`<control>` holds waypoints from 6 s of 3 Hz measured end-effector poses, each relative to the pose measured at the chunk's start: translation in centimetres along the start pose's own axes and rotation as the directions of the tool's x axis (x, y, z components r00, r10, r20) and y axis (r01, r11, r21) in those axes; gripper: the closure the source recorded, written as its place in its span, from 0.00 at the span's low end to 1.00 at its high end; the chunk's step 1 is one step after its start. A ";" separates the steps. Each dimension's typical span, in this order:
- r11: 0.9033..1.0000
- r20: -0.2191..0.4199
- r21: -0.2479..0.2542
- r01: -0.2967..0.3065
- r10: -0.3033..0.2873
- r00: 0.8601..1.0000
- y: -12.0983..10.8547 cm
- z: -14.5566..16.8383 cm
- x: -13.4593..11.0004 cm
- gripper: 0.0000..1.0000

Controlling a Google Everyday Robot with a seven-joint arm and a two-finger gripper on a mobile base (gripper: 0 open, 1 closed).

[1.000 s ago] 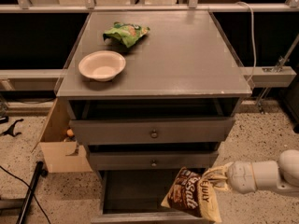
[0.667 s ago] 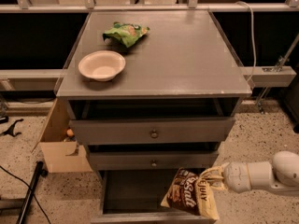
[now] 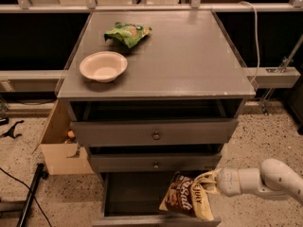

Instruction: Place brown chip bag into bottom drawer

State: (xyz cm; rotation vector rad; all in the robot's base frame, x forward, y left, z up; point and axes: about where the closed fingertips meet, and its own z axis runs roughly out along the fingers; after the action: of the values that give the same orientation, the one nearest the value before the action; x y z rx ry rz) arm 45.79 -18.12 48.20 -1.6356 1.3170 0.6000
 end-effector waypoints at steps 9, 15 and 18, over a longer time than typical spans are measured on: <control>0.953 -0.037 0.285 -0.104 0.119 0.992 -0.1 10.9 12.4 1.00; 0.951 -0.028 0.252 -0.177 0.190 0.981 0.5 19.3 21.8 1.00; 0.964 -0.204 0.242 -0.106 0.158 0.966 1.1 17.6 21.8 0.82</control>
Offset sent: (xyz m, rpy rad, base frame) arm 0.0081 0.0181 -0.0892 0.0290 0.1164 -0.0352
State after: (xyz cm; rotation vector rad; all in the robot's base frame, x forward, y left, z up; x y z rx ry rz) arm 54.49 -13.36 21.94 -1.4627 1.6065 0.3332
